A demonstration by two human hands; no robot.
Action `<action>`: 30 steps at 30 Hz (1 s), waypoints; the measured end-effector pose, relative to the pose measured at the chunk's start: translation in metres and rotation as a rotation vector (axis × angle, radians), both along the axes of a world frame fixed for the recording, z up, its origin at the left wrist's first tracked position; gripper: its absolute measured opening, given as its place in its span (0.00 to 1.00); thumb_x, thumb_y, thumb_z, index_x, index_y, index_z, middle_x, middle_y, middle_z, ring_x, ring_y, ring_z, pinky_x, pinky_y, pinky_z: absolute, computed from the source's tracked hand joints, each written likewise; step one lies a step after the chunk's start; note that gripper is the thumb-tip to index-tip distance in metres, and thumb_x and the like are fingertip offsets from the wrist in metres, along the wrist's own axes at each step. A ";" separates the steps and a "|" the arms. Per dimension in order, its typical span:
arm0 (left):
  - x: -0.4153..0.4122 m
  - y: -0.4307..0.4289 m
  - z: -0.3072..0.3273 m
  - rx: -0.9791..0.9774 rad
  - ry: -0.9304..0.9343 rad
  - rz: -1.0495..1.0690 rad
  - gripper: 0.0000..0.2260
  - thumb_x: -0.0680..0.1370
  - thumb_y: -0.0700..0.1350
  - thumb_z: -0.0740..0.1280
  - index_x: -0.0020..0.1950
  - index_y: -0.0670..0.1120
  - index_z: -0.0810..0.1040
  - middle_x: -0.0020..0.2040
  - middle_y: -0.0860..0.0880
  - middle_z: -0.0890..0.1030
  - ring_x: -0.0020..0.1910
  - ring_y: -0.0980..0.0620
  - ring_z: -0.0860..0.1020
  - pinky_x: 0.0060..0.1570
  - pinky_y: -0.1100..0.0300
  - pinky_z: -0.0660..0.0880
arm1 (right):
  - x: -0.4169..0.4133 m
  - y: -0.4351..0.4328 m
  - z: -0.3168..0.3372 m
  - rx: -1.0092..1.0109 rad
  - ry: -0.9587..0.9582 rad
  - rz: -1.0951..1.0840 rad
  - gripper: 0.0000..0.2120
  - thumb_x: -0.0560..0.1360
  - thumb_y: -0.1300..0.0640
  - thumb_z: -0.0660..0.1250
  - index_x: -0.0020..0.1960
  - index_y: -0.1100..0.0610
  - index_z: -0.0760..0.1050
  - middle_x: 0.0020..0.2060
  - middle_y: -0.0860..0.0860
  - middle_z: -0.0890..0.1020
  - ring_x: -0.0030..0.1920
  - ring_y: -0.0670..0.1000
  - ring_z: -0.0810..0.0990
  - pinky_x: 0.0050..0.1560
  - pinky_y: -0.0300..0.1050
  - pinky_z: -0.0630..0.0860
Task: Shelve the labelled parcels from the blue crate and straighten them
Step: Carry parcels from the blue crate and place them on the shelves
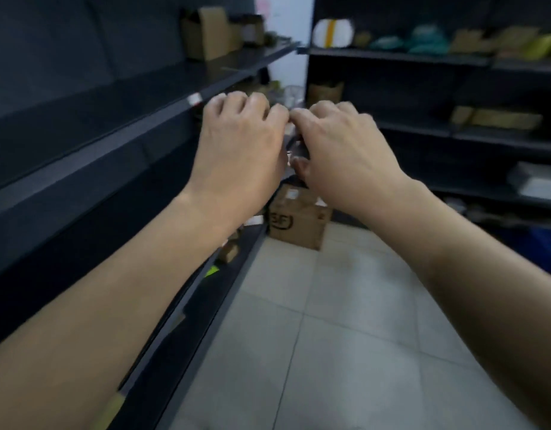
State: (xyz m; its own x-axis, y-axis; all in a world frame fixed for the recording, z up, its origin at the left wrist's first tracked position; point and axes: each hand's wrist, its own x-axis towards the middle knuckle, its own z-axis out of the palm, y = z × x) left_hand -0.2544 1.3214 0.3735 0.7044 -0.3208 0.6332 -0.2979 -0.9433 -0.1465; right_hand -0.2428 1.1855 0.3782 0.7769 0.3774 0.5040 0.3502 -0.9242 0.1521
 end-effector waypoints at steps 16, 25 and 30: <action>0.065 -0.460 0.009 0.010 0.043 -0.709 0.19 0.78 0.47 0.62 0.67 0.43 0.71 0.63 0.43 0.75 0.65 0.42 0.70 0.68 0.47 0.59 | -0.022 -0.433 0.008 0.089 0.065 -0.798 0.21 0.77 0.49 0.65 0.67 0.55 0.70 0.61 0.57 0.75 0.63 0.60 0.70 0.62 0.55 0.67; 0.077 -0.678 -0.011 0.051 0.085 -1.057 0.16 0.79 0.46 0.59 0.66 0.44 0.72 0.63 0.44 0.75 0.64 0.44 0.71 0.67 0.48 0.62 | -0.060 -0.619 -0.010 0.165 0.111 -1.218 0.20 0.77 0.51 0.65 0.67 0.57 0.71 0.60 0.59 0.76 0.62 0.62 0.72 0.60 0.55 0.68; 0.090 -0.786 -0.026 0.037 0.118 -1.249 0.16 0.79 0.46 0.60 0.66 0.44 0.73 0.62 0.44 0.76 0.64 0.44 0.72 0.66 0.48 0.63 | -0.057 -0.707 -0.029 0.160 0.108 -1.428 0.19 0.76 0.53 0.66 0.65 0.57 0.72 0.59 0.59 0.77 0.61 0.62 0.72 0.58 0.54 0.69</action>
State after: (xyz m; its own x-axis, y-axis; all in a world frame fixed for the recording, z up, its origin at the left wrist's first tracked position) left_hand -0.1641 0.5355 0.3473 -0.0412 -0.8251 0.5635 -0.9969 -0.0039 -0.0785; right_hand -0.2994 0.4790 0.3492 0.4715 -0.7953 0.3810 -0.8693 -0.4920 0.0486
